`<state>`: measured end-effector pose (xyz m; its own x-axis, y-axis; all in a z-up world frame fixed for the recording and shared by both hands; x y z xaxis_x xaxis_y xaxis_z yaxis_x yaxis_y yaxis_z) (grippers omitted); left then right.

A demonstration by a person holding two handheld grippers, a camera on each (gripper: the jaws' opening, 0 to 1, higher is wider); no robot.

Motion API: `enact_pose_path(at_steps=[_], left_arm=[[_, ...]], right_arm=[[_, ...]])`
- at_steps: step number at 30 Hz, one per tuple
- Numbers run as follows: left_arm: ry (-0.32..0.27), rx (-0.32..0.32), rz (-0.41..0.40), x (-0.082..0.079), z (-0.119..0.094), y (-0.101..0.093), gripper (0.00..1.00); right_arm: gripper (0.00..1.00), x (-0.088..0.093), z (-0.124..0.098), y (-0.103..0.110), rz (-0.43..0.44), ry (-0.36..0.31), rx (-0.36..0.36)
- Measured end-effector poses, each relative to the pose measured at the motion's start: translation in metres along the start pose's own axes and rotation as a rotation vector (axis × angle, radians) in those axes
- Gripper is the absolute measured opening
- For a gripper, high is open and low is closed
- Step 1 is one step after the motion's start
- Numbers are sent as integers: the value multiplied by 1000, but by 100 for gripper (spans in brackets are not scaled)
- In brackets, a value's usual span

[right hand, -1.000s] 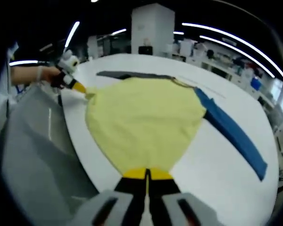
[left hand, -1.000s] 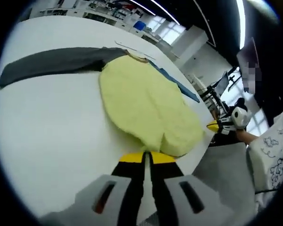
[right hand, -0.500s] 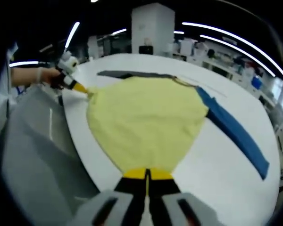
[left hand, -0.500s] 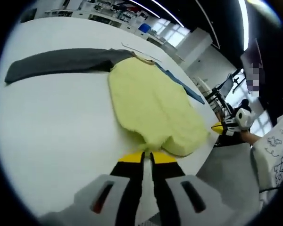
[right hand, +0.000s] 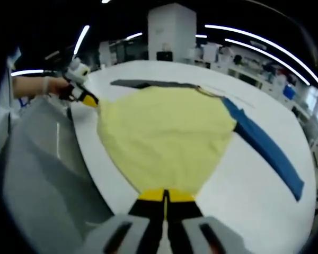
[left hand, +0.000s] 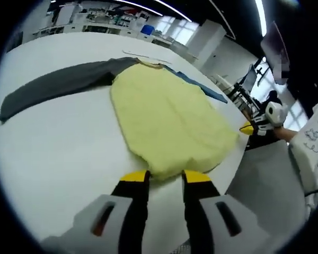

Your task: Fold the garment on the visible template until the final outline fits inside the template.

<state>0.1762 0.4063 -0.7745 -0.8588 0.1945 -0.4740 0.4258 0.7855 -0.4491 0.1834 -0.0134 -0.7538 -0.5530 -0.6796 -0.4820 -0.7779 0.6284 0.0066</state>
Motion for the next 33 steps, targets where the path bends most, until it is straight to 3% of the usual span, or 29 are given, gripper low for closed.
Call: enact_pose_path(at_steps=[5,8,13,20,26,29,31,33], left_arm=[[14,7,12,2,-3,4,13],[9,34,-42,3,-7,6,3],[22,12,-103,6,-7,8,1],[37,106,-371,12,-13,3,0],[34,207,-489,11,-14,-9,0],[40,206,-524,13,-13,-7,0],[65,138,-486,15,-12,-4,0],[94,124,-474,15,-8,-8,0]], right_arm=[[0,0,1,2,0,-2,-4],[0,0,2,2,-5,-2,-6],[0,-1,1,2,-5,-3,-3],[0,6,6,4,-30,35,3],[0,11,9,2,-21,59,3],[0,14,12,1,-24,83,4],[0,16,13,0,-31,95,5],[0,20,16,0,-28,113,0]])
Point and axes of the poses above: the point that each gripper's makers call its tool centre point, and the gripper's own axes: z roughly forward along the fingers, y roughly to its left, x roughly out of its underside, the point moved 9 cm from there along -z, roughly backward along the fingers, and after that the axes turned 15 degrees about y, right-handed, at the moved point
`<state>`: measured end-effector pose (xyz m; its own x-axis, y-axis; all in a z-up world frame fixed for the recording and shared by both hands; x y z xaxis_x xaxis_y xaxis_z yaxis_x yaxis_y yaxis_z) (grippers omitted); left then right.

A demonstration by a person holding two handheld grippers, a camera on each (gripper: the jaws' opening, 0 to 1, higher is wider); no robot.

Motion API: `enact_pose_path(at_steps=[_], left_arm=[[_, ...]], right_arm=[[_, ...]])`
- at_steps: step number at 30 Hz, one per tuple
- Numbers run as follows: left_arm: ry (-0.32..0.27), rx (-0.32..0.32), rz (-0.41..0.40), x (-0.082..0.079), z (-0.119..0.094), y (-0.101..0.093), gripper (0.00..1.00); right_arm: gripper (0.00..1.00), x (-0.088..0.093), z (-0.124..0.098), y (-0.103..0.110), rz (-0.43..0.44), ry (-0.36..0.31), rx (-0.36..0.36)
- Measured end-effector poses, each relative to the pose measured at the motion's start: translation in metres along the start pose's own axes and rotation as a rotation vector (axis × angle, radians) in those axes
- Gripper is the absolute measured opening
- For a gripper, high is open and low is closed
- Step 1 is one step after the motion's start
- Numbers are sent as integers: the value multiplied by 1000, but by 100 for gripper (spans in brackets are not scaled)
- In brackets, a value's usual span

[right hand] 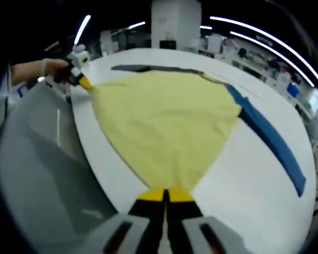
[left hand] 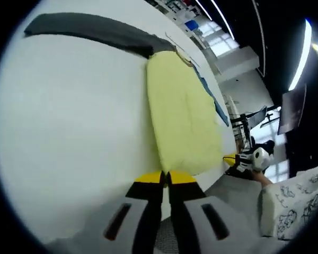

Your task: Fold the garment on the visible template until the final outline fits inside the template.

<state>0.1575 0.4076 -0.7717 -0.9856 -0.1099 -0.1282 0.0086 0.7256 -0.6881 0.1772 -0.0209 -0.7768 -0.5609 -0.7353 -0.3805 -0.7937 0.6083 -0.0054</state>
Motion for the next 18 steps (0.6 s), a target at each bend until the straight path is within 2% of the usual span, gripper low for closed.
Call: enact_pose_path(at_steps=[2,5,8,10,13,18], left_arm=[[6,-6,-4,-1,2,1,0],[43,-58,28,0,5,0,0],[62,-64,32,1,8,-1,0],[76,-92,60,2,10,-1,0],[72,-100,66,1,9,2,1],[52,-93,126,5,8,0,3]], right_arm=[[0,3,2,0,-4,24,2],[0,2,2,-1,-8,17,3],[0,2,2,-2,-10,26,11],[0,3,3,-3,-9,24,9],[0,3,3,-3,2,23,4],[0,2,0,-6,44,6,-15]])
Point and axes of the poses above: the point that each gripper's makers call its tool centre point, and the gripper's own axes: z roughly forward along the fingers, y roughly to its left, x roughly out of its underside, the point moved 9 cm from there along -z, roughly backward along the fingers, and after that the axes turned 15 degrees about y, right-handed, at the moved point
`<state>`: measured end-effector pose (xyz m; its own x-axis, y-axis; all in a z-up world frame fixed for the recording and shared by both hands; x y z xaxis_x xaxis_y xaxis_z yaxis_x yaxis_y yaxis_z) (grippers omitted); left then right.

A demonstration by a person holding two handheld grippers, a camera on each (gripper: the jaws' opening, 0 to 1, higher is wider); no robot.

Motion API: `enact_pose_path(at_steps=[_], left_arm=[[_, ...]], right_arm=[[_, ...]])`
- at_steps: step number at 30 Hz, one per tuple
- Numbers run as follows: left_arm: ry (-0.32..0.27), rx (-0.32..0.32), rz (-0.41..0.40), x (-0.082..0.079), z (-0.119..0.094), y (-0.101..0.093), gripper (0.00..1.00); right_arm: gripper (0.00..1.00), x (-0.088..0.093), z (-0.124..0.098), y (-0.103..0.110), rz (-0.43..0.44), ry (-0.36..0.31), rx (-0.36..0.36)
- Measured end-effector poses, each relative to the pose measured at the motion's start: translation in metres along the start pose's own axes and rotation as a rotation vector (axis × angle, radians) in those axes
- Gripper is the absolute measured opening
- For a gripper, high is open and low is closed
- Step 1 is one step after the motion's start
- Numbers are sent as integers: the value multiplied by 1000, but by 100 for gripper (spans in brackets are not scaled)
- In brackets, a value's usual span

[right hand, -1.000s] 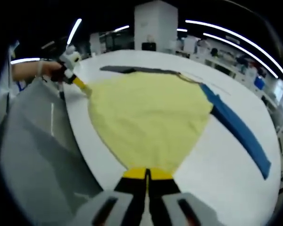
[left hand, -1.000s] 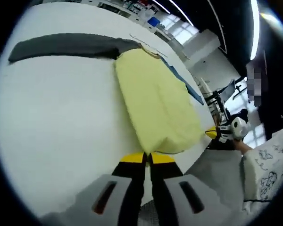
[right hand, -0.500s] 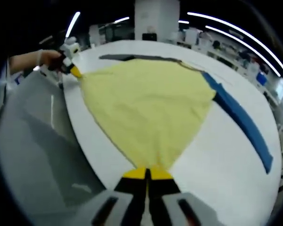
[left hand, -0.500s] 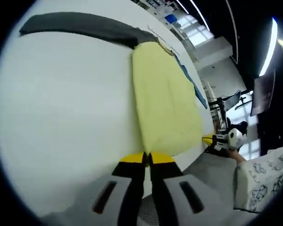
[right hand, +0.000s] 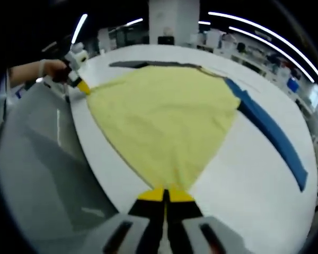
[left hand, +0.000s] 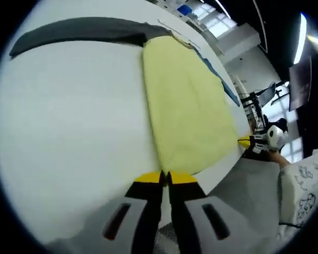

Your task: Fold the garment on the visible template until the final outline fits inside the template.

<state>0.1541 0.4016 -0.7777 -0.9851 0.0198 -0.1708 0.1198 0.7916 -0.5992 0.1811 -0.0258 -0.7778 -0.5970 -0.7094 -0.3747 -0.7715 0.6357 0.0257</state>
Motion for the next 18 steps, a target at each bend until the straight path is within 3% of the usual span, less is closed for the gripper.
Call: enact_pose_path(at_steps=[2,4,6,7,9,12,15,16,18], left_arm=[[-25,12,3,1,-2,-1,9],[-72,25,11,0,-5,-1,19],[-127,24,28,-1,-8,-4,27],[-173,25,80,-3,-11,-7,30],[-238,30,113,-4,-13,-18,38],[-303,22,155,-9,-18,-14,56],[-317,-30,211,-10,-22,-22,67],[-340,-65,265,-12,-24,-20,70],[-353,-65,269,-13,-24,-21,82]], right_arm=[[2,-4,-4,-2,63,-63,-24],[7,-5,-8,-7,106,-85,-29],[12,-7,-13,-15,101,-124,-8],[16,-8,-16,-18,107,-138,5],[32,-10,-18,-23,92,-174,10],[54,-11,-19,-29,122,-213,10],[70,-13,-22,-34,213,-274,-13],[77,-13,-22,-36,253,-285,-31],[88,-11,-22,-44,304,-307,-40]])
Point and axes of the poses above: the point that each gripper's makers call its tool centre point, and the gripper's own axes: z roughly forward along the fingers, y roughly to its left, x roughly out of its underside, the point moved 9 cm from there along -z, roughly backward along the fingers, and after that the axes turned 15 degrees about y, right-handed, at the moved point
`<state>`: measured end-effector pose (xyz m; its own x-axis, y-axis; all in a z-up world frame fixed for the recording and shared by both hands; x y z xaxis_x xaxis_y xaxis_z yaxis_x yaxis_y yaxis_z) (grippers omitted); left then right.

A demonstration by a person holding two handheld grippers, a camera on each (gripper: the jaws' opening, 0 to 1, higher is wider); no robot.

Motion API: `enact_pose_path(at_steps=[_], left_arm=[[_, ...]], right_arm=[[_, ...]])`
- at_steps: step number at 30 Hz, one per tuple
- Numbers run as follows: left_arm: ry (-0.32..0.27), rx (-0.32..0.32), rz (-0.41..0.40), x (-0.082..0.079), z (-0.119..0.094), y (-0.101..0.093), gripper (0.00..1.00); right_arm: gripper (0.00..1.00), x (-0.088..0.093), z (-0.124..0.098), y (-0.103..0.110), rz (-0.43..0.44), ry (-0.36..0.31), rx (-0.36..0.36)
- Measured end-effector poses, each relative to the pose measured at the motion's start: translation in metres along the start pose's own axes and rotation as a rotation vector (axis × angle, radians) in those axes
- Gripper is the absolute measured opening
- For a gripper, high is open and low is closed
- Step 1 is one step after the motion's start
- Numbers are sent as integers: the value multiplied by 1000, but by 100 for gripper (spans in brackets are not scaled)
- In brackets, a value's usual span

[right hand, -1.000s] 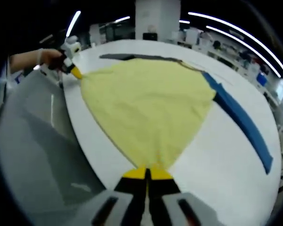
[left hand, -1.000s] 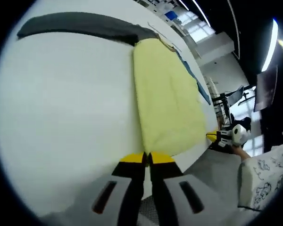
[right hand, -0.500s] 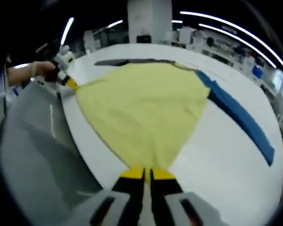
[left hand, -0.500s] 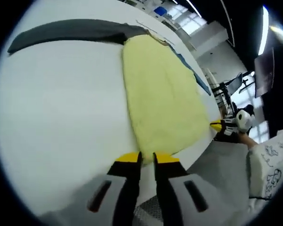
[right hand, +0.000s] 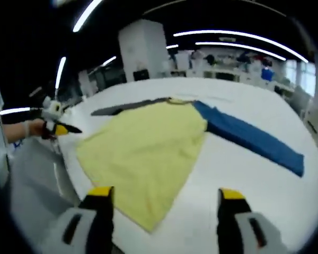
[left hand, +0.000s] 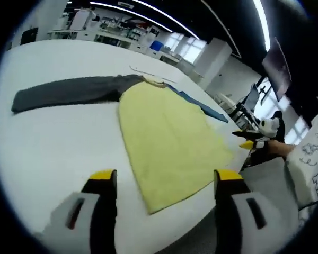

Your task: Fold the garment on the visible template until the final outline fits inside the template.

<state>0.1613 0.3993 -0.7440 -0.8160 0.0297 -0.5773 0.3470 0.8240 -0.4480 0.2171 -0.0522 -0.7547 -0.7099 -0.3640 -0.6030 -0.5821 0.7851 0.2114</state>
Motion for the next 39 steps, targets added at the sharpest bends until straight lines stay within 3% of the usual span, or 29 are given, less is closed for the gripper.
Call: enact_pose_path(at_steps=[3,5,8,13,16,17,20,21,26,28,29,30,33,35,37,39], left_arm=[[-25,13,33,-4,2,-5,99],[-50,2,91,-7,1,-7,99],[-84,37,70,-12,1,-13,99],[-118,44,90,-18,-1,-17,99],[-121,58,89,-17,0,-18,99],[-117,55,89,-17,0,-18,99],[-101,53,94,-15,2,-20,99],[-95,52,91,-15,3,-20,98],[-92,40,79,-15,3,-19,96],[-91,37,73,-15,2,-19,94],[-90,34,72,-14,2,-18,93],[-89,26,70,-13,1,-19,93],[-102,16,45,-10,-1,-22,92],[-112,13,25,-8,-2,-22,91],[-112,11,2,-8,-3,-20,90],[-117,3,13,-10,-6,-23,90]], right_arm=[[99,-1,-1,-9,35,-3,19],[99,-2,-3,-20,52,7,33],[99,-4,-9,-39,81,-8,71],[98,-16,-29,-99,198,-73,183],[86,-17,-39,-141,261,-100,275],[86,-17,-41,-158,294,-128,333],[82,-13,-44,-191,379,-75,431],[78,-16,-44,-208,389,-113,447],[62,-15,-43,-248,525,-99,490],[53,-18,-42,-244,526,-85,503],[49,-20,-42,-264,534,-80,502],[46,-20,-41,-270,545,-69,503],[38,-24,-37,-261,535,-62,519],[31,-20,-33,-268,505,-9,557],[27,-23,-26,-271,541,-23,515],[21,-22,-26,-267,531,-24,519]])
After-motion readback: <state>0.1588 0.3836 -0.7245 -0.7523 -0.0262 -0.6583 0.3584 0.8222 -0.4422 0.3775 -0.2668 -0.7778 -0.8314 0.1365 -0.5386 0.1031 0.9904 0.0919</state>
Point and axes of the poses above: the point that each gripper's makers call its tool centre point, and the gripper's own axes: z roughly forward along the fingers, y roughly to its left, x roughly out of its underside, the point moved 9 cm from there along -z, roughly backward along the fingers, and after that the axes turned 15 degrees about y, right-handed, at the moved point
